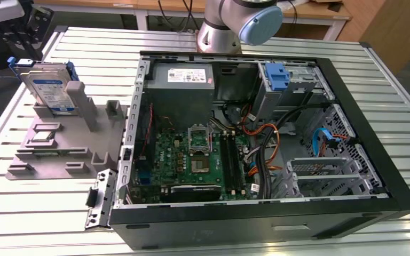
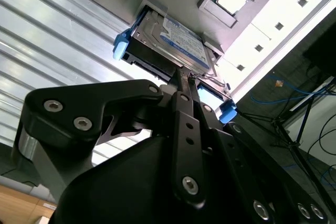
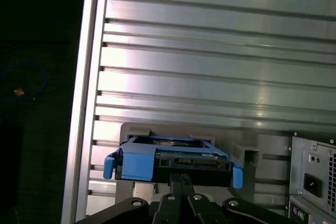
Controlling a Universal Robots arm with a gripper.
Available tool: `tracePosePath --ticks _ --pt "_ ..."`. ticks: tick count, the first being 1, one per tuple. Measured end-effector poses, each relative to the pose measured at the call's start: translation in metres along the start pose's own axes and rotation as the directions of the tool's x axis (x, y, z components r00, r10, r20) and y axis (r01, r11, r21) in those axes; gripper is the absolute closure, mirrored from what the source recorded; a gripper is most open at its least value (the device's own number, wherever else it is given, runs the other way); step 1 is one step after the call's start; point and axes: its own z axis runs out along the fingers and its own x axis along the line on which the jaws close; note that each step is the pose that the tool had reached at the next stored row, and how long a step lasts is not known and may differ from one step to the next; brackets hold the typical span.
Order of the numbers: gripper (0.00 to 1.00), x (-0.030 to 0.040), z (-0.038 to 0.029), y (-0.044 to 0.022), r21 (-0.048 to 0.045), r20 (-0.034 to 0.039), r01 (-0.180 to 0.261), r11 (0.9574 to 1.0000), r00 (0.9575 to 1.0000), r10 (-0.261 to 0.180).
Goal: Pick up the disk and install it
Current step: 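Pick up the disk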
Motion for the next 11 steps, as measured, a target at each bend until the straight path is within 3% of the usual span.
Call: tracePosePath --ticks 7,11 --pt "0.90 0.0000 0.0001 0.0000 -0.0019 -0.0038 0.085 0.9964 0.9963 -0.085" --pt "0.90 0.0000 0.0001 0.0000 -0.0020 -0.0041 0.091 0.9959 0.9959 -0.091"
